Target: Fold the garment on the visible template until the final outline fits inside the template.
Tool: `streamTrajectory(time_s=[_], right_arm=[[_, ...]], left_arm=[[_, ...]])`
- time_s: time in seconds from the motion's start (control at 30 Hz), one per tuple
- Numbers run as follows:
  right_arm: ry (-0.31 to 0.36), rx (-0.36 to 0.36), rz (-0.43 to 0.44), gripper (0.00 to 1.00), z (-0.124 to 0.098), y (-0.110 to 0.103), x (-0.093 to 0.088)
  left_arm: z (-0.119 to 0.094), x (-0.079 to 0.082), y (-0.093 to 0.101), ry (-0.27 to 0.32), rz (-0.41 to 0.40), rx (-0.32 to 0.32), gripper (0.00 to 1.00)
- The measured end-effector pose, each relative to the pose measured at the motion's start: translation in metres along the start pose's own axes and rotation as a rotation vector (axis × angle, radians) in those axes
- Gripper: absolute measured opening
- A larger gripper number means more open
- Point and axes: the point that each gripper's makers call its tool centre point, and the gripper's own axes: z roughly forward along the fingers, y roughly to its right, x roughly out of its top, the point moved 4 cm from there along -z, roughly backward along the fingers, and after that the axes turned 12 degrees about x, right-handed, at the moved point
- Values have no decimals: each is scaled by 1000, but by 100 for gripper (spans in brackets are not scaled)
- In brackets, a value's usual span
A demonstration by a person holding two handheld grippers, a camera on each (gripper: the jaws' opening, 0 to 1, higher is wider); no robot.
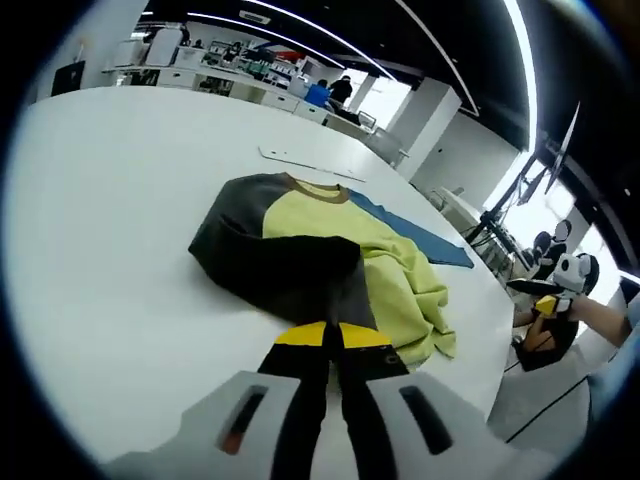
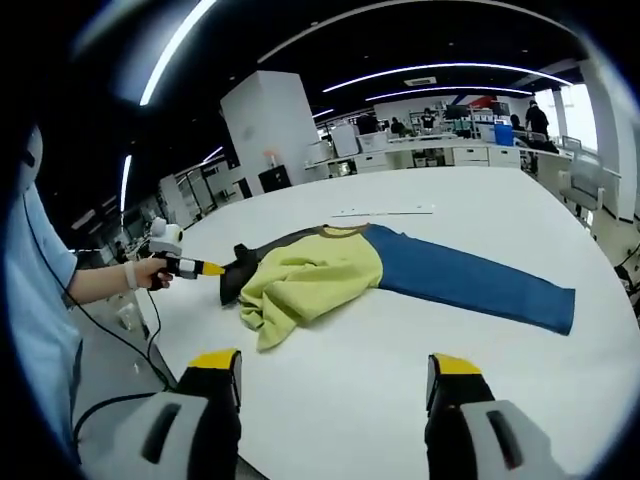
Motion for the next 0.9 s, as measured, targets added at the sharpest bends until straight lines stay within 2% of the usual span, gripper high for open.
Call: streamTrajectory(time_s=[0.1, 0.3, 0.4, 0.5, 0.7, 0.87, 0.9], right_arm=[[1, 8, -8, 75, 3, -2, 2], [5, 25, -18, 75, 8, -5, 5], [3, 30, -21, 75, 10, -6, 6], [0, 38, -22, 75, 12, -9, 6], [-8, 46, -26, 75, 15, -10, 6], [-10, 47, -25, 75, 15, -10, 6], [-11, 46, -25, 75, 15, -10, 6]], left_arm=[[-21, 1, -13, 17, -45, 20, 0], [-61, -4, -45, 25, -41, 93, 0], [-80, -10, -63, 18, -48, 150, 0], [-97, -15, -85, 20, -106, 194, 0], [-115, -23, -115, 0, -124, 280, 0], [-120, -22, -136, -16, -125, 323, 0], [-120, -24, -143, -38, -130, 342, 0]])
